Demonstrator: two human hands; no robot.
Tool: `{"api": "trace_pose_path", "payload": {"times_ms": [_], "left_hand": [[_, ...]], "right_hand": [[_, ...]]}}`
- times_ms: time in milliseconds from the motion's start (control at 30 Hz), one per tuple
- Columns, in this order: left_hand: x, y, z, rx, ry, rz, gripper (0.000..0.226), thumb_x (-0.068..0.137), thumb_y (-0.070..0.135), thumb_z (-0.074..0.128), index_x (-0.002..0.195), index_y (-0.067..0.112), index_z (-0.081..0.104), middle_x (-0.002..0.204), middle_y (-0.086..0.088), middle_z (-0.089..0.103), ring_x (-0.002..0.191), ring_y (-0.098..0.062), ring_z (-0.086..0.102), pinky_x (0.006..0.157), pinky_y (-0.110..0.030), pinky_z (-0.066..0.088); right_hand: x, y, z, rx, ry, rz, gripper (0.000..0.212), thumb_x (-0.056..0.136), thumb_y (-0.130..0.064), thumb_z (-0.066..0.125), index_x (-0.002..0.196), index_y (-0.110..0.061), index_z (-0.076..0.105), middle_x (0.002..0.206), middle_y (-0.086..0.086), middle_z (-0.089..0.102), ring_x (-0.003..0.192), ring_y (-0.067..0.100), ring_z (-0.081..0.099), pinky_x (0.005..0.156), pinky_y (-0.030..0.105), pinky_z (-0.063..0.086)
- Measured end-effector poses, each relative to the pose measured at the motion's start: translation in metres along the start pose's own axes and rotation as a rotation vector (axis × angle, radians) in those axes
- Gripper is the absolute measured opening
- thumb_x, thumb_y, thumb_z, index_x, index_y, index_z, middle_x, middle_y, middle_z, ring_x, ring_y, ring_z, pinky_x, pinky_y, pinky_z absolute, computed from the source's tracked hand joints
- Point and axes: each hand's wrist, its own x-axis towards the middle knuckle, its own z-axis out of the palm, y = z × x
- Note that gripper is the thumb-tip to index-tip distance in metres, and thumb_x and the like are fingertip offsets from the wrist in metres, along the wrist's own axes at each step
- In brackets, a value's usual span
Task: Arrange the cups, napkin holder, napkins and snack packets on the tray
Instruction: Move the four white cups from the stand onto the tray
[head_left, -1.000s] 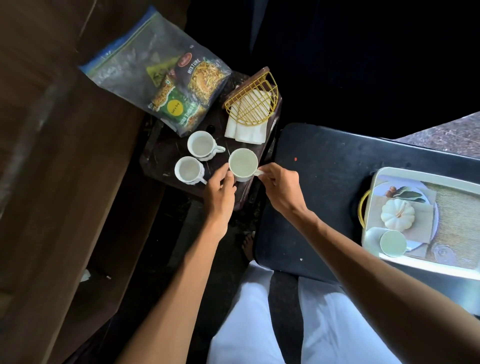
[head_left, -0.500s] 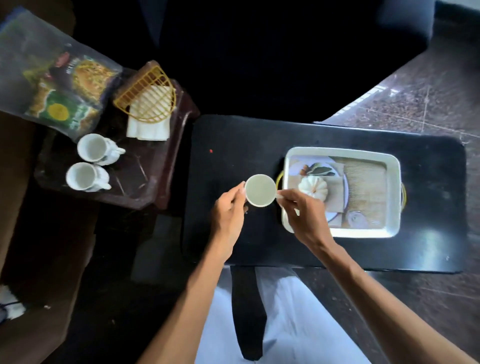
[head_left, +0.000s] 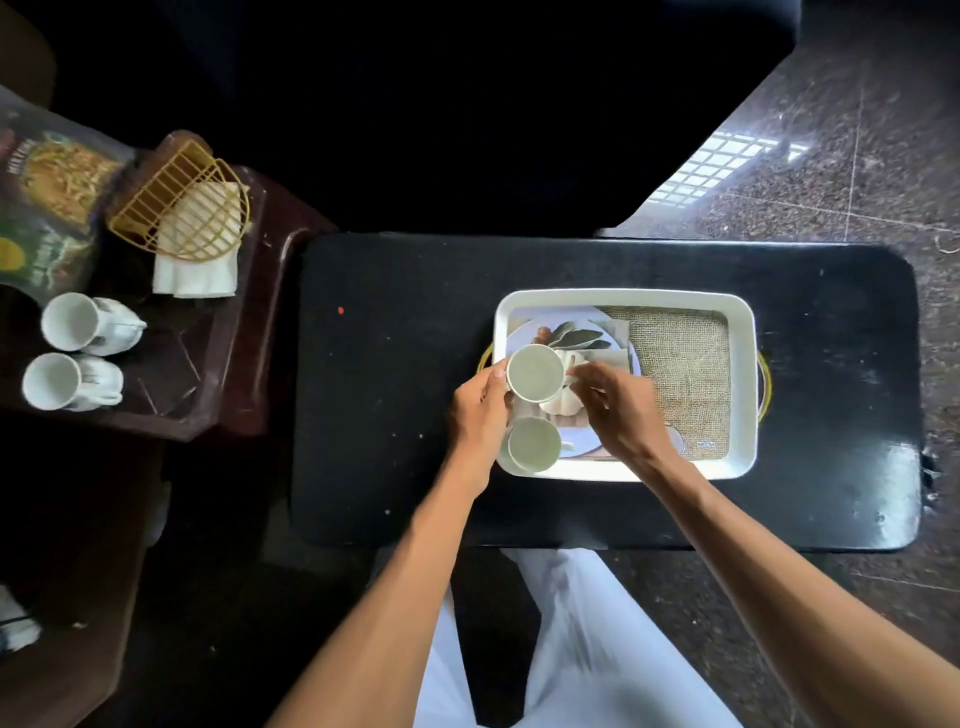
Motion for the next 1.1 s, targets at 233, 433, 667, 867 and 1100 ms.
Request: {"api": "trace_pose_path", "payload": {"times_ms": [233,433,667,867,1100], "left_hand": [[0.005,-0.008,0.008,0.011,0.069,-0.04,0.042,0.105,0.025,0.048,0.076,0.043,0.074,0.099,0.001,0.074,0.111,-0.032,0.07,0.099,-0.048,0.055],[0.009,-0.017,0.01,-0.006,0.051,-0.04,0.027,0.106,0.026,0.046,0.096,0.036,0.069,0.107,0.002,0.074,0.11,-0.022,0.07,0.09,-0.032,0.056],[0.011,-0.02,0.011,0.013,0.067,-0.047,0.024,0.105,0.028,0.046,0.103,0.029,0.07,0.108,-0.002,0.074,0.109,-0.025,0.07,0.101,-0.044,0.056],[0.012,-0.024,0.01,0.05,0.068,-0.04,0.025,0.104,0.031,0.048,0.095,0.033,0.071,0.11,-0.009,0.075,0.112,-0.03,0.069,0.102,-0.05,0.055],[0.014,-0.029,0.005,0.072,0.049,-0.02,0.023,0.105,0.03,0.047,0.1,0.035,0.069,0.107,0.002,0.073,0.11,-0.023,0.069,0.102,-0.046,0.055]], "right_hand": [[0.007,0.017,0.009,0.026,-0.09,0.01,0.016,0.093,0.001,0.064,0.107,0.004,0.072,0.095,0.018,0.076,0.082,0.025,0.073,0.07,0.014,0.049],[0.009,0.022,0.01,0.023,-0.1,0.007,0.016,0.093,0.002,0.064,0.106,0.005,0.072,0.094,0.019,0.076,0.082,0.029,0.073,0.071,0.028,0.054],[0.01,0.023,0.014,0.02,-0.118,0.024,0.018,0.094,0.001,0.063,0.108,0.005,0.071,0.1,0.019,0.076,0.088,0.027,0.073,0.077,0.031,0.058],[0.009,0.024,0.017,0.016,-0.117,0.043,0.017,0.093,0.002,0.064,0.107,0.007,0.071,0.1,0.02,0.076,0.09,0.032,0.074,0.08,0.043,0.059],[0.008,0.025,0.016,-0.015,-0.174,0.063,0.02,0.093,0.003,0.063,0.111,0.006,0.07,0.1,0.02,0.076,0.089,0.032,0.074,0.08,0.044,0.06]]}}
